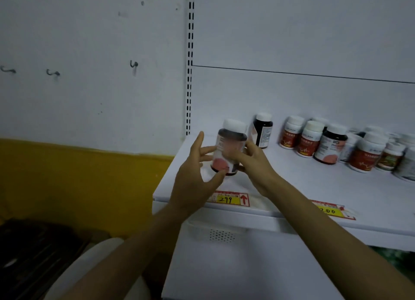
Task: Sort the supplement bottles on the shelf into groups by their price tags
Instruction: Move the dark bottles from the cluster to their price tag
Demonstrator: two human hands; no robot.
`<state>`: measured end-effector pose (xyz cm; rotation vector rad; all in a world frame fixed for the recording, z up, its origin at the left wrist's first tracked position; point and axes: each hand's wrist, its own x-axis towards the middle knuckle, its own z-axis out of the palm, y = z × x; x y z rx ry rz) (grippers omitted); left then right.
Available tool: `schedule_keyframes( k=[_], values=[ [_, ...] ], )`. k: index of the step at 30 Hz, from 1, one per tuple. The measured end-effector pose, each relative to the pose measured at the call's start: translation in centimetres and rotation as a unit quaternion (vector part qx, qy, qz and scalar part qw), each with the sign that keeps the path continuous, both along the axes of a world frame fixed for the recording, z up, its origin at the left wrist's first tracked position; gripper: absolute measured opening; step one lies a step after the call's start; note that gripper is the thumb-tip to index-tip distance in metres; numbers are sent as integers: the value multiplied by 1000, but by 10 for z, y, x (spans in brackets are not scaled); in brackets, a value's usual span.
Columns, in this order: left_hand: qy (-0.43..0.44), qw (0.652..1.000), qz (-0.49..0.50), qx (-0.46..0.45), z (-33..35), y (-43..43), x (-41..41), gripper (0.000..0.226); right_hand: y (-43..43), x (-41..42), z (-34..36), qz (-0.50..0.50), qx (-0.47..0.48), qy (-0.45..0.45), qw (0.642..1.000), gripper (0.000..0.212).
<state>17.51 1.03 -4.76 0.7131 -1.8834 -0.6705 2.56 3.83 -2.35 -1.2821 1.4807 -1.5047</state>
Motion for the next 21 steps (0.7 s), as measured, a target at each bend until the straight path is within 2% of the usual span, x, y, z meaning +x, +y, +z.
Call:
schedule_keyframes(
  k=[5, 10, 14, 21],
  values=[
    [-112, 988, -79, 68, 4, -46, 14, 97, 4, -3, -19, 28, 31, 28, 999, 50],
    [-214, 963, -146, 71, -9, -62, 7, 74, 2, -7, -28, 2, 22, 69, 997, 59],
    [-201, 965, -158, 61, -13, -71, 7, 64, -1, -5, -30, -3, 40, 118, 992, 65],
    [-184, 967, -167, 59, -16, -75, 6, 61, 0, -4, -30, -6, 44, 149, 988, 63]
  ],
)
